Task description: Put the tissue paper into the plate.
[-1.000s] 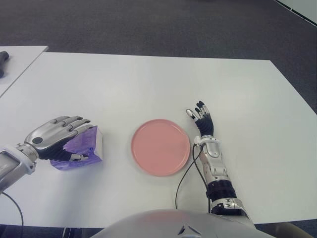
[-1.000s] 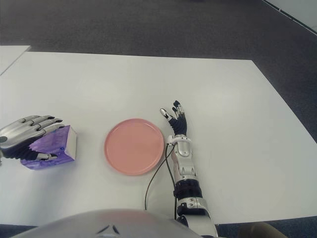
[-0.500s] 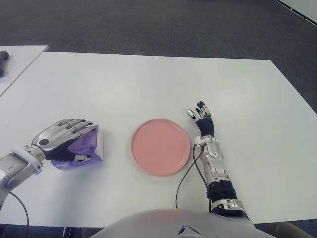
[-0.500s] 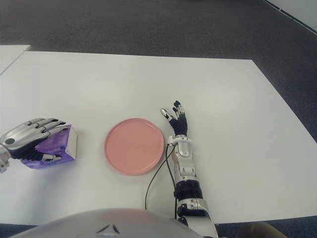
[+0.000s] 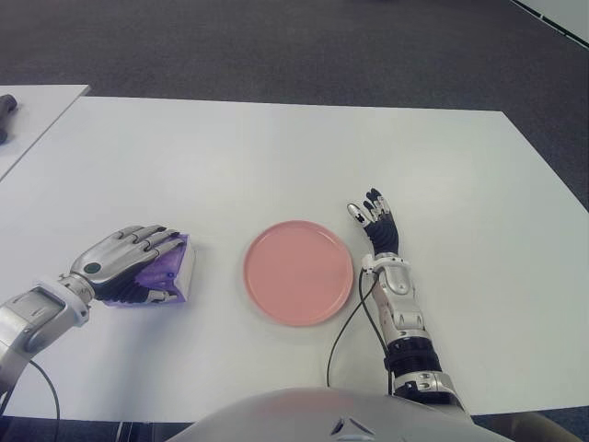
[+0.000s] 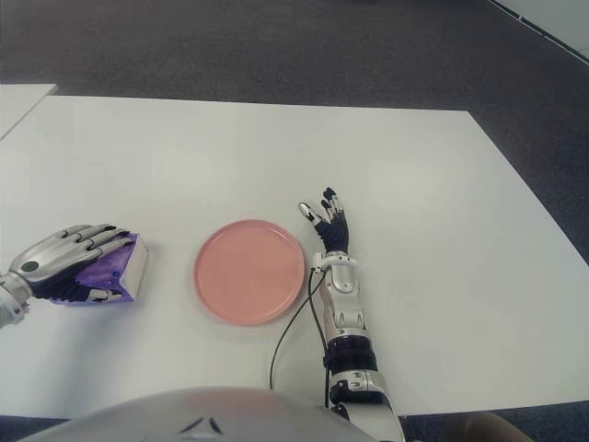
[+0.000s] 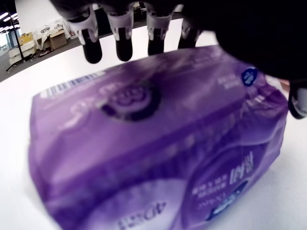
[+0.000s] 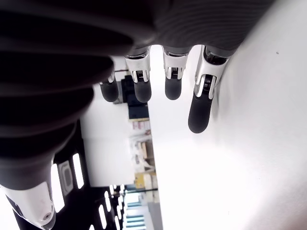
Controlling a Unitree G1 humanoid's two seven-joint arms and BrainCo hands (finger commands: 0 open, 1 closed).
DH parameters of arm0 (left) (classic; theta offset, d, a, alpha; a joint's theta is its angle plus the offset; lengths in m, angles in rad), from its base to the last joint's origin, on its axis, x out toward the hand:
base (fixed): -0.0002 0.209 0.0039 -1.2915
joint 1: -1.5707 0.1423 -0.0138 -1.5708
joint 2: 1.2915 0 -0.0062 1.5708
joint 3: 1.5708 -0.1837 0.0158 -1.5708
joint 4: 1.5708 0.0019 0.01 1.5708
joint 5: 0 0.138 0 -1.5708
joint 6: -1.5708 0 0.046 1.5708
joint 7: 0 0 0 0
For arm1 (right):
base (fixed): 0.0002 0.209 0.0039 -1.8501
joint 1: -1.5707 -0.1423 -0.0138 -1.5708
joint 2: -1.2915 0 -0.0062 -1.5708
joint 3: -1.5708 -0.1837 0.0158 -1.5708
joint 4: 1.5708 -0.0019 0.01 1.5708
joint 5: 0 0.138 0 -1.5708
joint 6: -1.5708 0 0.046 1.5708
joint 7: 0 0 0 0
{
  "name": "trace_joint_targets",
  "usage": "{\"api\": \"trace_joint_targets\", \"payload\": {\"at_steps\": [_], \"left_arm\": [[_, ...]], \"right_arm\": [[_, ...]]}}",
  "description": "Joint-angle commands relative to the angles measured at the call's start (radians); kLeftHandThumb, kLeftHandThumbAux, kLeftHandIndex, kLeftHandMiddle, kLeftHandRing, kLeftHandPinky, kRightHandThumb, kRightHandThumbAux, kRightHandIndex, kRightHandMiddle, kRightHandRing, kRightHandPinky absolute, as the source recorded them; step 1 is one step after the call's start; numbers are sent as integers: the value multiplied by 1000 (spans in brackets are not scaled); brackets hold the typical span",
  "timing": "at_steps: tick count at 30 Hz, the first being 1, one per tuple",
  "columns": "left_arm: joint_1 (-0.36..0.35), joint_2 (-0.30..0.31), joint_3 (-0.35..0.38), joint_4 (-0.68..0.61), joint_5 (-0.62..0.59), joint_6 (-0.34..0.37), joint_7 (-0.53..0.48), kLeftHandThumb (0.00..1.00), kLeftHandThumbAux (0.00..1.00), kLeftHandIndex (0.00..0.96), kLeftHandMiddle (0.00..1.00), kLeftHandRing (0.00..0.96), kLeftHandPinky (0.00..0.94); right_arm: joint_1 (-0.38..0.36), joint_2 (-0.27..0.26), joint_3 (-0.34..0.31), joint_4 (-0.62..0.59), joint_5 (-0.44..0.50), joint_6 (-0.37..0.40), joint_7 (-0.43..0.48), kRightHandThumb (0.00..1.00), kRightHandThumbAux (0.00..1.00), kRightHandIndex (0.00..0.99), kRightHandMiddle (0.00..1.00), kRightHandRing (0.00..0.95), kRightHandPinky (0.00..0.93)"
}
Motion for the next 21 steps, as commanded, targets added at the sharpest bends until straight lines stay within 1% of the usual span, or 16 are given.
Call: {"api": "trace_joint_targets", "payload": {"at_steps": [1,11,21], "left_arm": [[11,-15,-32,34,4,18,14,26,258,0,0,0,0],[21,-27,-54,51,1,72,36,23,259,0,0,0,0],[30,-56,-72,73,-14,104,95,29,249,0,0,0,0]], "right_arm": [[51,1,-11,34,14,73,1,204,660,0,0,0,9],[48,-5,-19,31,17,80,9,204,660,0,0,0,9],[41,-11,-29,37,19,82,18,204,660,0,0,0,9]]}}
